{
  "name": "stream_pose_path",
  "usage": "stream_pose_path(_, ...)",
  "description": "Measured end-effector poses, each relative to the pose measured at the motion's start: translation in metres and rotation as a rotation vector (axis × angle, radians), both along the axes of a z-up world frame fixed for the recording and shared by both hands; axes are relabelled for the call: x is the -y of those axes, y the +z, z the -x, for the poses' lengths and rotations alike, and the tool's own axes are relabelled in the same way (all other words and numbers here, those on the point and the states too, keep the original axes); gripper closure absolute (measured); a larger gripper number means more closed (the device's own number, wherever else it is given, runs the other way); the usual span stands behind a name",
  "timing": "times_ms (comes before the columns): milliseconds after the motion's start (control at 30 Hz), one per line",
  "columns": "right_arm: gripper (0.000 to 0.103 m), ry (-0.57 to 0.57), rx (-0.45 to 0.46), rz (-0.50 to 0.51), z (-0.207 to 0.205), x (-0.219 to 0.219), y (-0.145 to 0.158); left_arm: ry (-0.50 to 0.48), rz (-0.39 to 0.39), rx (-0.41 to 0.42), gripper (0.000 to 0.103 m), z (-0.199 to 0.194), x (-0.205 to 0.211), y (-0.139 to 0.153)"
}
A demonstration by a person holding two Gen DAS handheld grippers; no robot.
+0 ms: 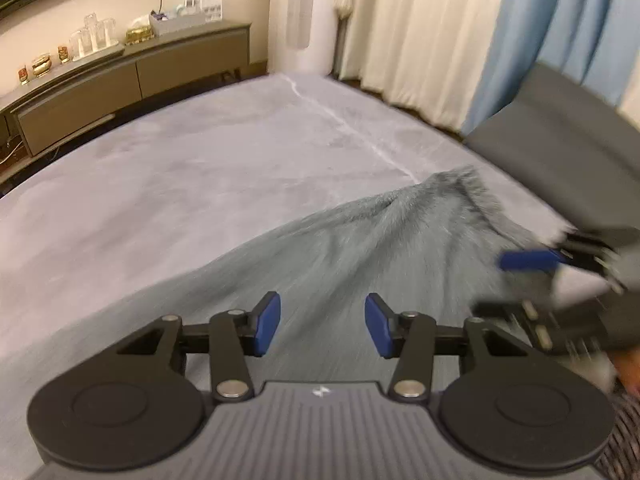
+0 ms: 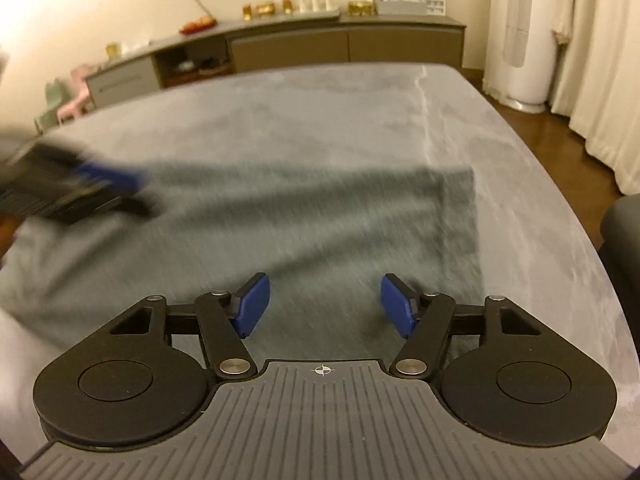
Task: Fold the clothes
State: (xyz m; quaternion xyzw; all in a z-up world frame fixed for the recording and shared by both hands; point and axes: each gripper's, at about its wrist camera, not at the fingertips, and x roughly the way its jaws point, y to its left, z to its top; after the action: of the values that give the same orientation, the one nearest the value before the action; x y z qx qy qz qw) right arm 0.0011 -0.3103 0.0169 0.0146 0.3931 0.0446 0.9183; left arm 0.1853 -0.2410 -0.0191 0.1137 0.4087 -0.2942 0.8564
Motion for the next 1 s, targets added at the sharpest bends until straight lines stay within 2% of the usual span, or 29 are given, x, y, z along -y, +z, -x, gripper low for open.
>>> stream_pose_path(67, 0.039, -0.009, -0.006, 0.009, 0.0, 0.008, -0.008, 0.039, -0.072, 0.006, 0.056, -0.014, 0.028, -0.018)
stream_pose_path(100, 0.041, -0.011, -0.01, 0.004, 0.001, 0.012, -0.011, 0.064, -0.11, 0.01, 0.049, -0.021, 0.036, -0.026)
stream_pose_path(167, 0.041, 0.016, -0.03, -0.001, 0.006, 0.02, -0.015, 0.145, -0.096, 0.022, 0.047, -0.032, 0.029, -0.025)
stream_pose_path(233, 0.042, 0.035, -0.037, -0.031, 0.012, 0.028, -0.014, 0.219, -0.101, 0.005, 0.05, -0.046, 0.022, -0.023)
stream_pose_path(367, 0.044, 0.054, -0.035, -0.118, 0.02, 0.046, -0.009, 0.209, -0.043, -0.055, 0.055, -0.049, 0.01, -0.018)
stream_pose_path(433, 0.045, 0.01, 0.025, -0.214, 0.023, 0.061, 0.002, 0.151, 0.015, -0.09, 0.054, -0.045, 0.014, -0.014)
stream_pose_path(500, 0.045, -0.066, 0.089, -0.246, 0.018, 0.075, 0.012, 0.096, 0.053, -0.102, 0.053, -0.039, 0.024, -0.01)
stream_pose_path(600, 0.044, -0.179, 0.135, -0.219, -0.003, 0.088, 0.011, 0.024, 0.014, -0.038, 0.052, -0.031, 0.056, -0.009)
stream_pose_path(667, 0.046, -0.2, 0.114, -0.197, -0.019, 0.087, 0.002, 0.091, -0.071, 0.004, 0.054, -0.038, 0.069, -0.018)
stream_pose_path(700, 0.052, -0.2, 0.07, -0.174, -0.027, 0.085, -0.007, 0.124, -0.113, 0.025, 0.055, -0.041, 0.075, -0.023)
stream_pose_path(733, 0.059, -0.19, 0.059, -0.107, -0.03, 0.08, -0.012, 0.157, -0.148, 0.043, 0.055, -0.045, 0.08, -0.027)
stream_pose_path(800, 0.053, -0.169, 0.038, 0.024, -0.036, 0.071, -0.022, 0.215, -0.09, 0.013, 0.055, -0.05, 0.068, -0.025)
stream_pose_path(867, 0.05, -0.166, 0.045, 0.041, -0.038, 0.071, -0.027, 0.248, -0.011, -0.007, 0.057, -0.042, 0.049, -0.015)
stream_pose_path(967, 0.049, -0.146, 0.129, 0.043, -0.029, 0.072, -0.022, 0.261, 0.133, -0.013, 0.056, -0.002, -0.001, 0.006)
stream_pose_path(1000, 0.049, -0.128, 0.173, 0.027, -0.024, 0.069, -0.017, 0.273, 0.158, -0.006, 0.055, 0.014, -0.024, 0.011)
